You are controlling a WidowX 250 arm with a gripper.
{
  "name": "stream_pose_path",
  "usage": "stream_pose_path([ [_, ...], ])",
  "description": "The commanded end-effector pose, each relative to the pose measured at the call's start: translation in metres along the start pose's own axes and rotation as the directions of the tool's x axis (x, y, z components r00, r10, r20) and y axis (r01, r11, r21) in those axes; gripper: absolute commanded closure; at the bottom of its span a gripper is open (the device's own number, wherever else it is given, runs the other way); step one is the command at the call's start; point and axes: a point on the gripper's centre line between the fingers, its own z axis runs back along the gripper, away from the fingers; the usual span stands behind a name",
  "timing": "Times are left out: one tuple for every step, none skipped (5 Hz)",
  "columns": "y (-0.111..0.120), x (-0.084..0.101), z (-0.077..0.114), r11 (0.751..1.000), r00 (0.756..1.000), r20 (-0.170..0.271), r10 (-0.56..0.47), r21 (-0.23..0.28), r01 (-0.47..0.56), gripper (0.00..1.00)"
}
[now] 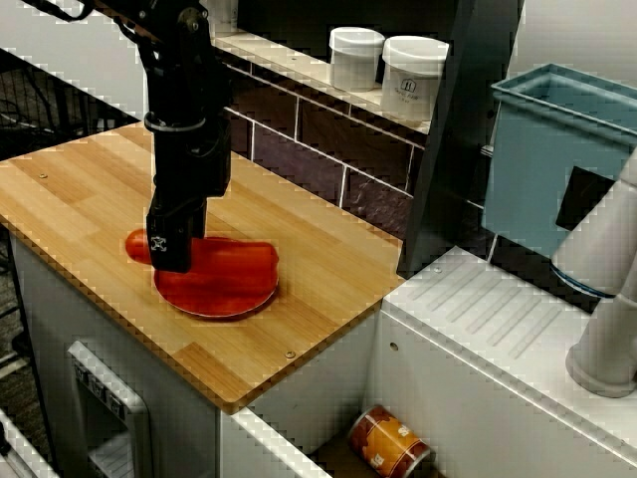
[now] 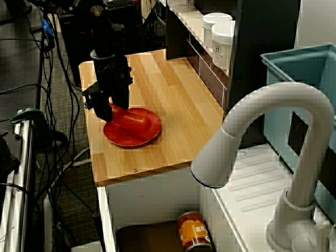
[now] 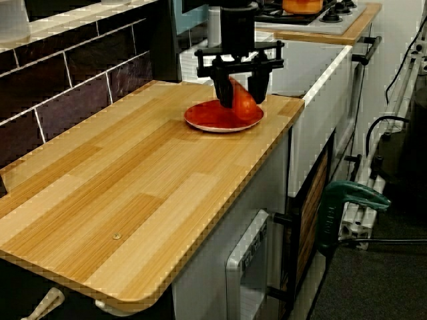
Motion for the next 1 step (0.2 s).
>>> stream_pose_path([
  [0.0137, -0.0188, 0.0012, 0.999, 1.0, -0.006, 0.03, 0.03, -0.03, 0.0],
])
